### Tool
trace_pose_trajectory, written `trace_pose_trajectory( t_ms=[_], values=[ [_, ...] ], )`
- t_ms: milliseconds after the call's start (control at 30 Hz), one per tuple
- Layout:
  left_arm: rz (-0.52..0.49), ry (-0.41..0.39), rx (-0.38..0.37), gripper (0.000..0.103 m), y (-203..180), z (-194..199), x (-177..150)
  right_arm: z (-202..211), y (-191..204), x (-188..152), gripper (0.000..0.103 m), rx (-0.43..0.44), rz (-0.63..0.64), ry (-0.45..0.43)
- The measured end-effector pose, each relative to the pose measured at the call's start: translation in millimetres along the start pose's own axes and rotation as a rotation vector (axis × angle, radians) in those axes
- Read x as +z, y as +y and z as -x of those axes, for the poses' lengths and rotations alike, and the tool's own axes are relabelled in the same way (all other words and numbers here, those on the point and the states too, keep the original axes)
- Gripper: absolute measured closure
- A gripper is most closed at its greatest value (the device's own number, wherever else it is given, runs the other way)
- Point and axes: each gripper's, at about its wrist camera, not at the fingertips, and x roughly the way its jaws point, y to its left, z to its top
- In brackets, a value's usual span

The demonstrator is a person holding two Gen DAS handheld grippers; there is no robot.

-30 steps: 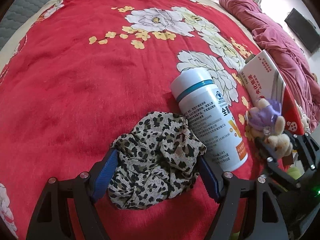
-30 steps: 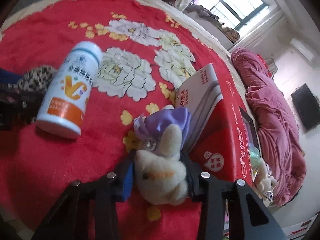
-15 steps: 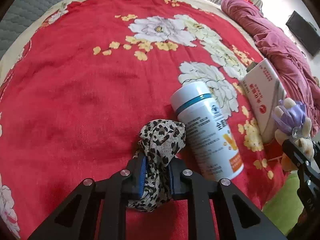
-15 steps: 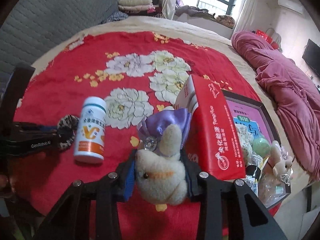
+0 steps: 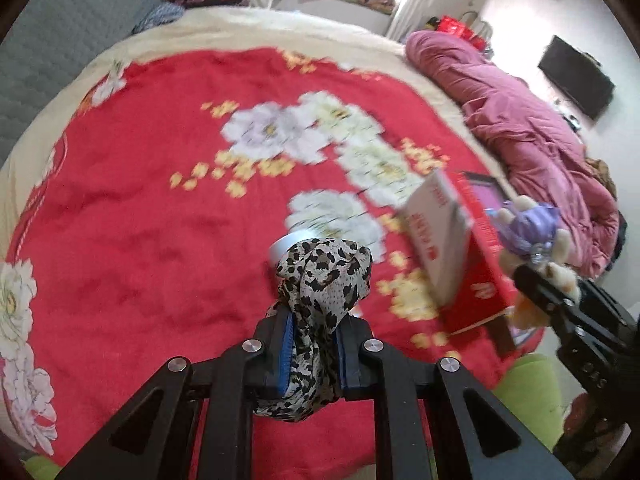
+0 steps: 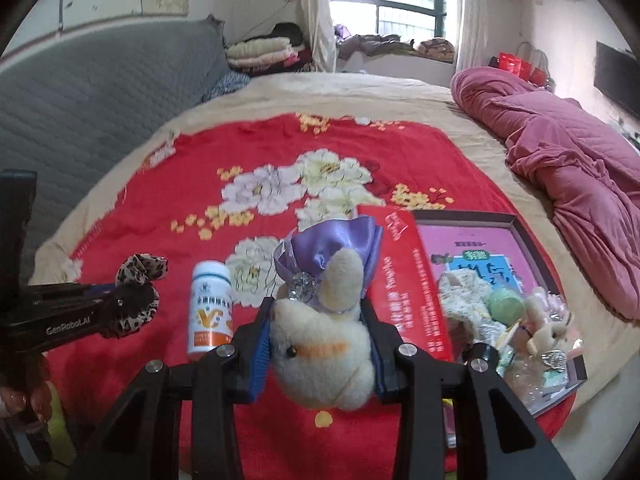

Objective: Organize soft objects
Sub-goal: 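Lift the scrunchie and purple-bow bunny and carry them over the tray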

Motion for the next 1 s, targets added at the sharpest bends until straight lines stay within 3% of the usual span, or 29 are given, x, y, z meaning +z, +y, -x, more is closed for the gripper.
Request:
trace_pose_trajectory(
  t_ms=[467, 733, 1000],
  values=[
    [-0.166, -0.054, -0.107, 0.086, -113.8, 26.8, 25.4, 63.2, -93.6, 9.2, 0.063, -0.073, -0.183, -0.118],
    [-0.264, -0.037, -0.162, 0.086, -185.3, 13.6, 30.9, 88.1, -165.0, 3.0, 0.063, -0.155, -0.294, -0.154],
    [-0.338, 0.002, -0.198, 0.086, -241.8, -12.1, 31.9, 97.9, -212.6, -7.4, 0.063, -0.201, -0.352, -0.165]
  ],
)
